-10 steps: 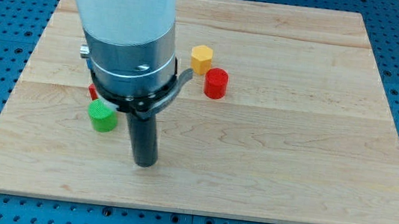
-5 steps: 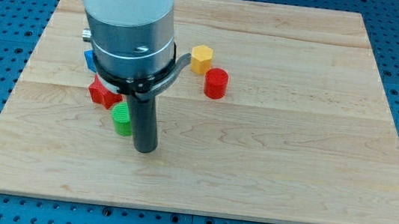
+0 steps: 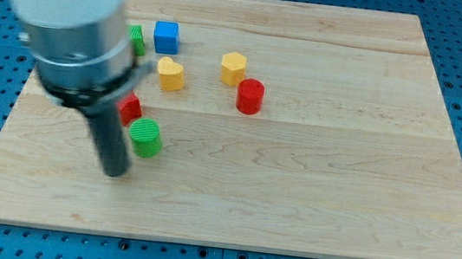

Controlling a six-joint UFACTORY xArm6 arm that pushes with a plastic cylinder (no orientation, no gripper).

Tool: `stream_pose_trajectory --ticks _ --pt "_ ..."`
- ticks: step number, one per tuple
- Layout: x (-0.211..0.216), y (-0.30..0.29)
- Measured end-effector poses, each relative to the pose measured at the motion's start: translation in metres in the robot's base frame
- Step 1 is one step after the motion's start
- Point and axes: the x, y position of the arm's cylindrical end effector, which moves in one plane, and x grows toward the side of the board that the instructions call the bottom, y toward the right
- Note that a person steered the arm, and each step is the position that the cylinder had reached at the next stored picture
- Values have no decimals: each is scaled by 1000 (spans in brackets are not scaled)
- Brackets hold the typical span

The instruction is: Move the green circle closer to the yellow hexagon

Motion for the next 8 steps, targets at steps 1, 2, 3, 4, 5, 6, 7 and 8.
stream_pose_trajectory --ticks 1,2,3,4,5,6,7,8 --pt "-24 14" --pt "-14 68" --pt "-13 101" --pt "-49 109" --pt "4 97" --pt "-25 42" --pt "-33 73" --pt "-31 80"
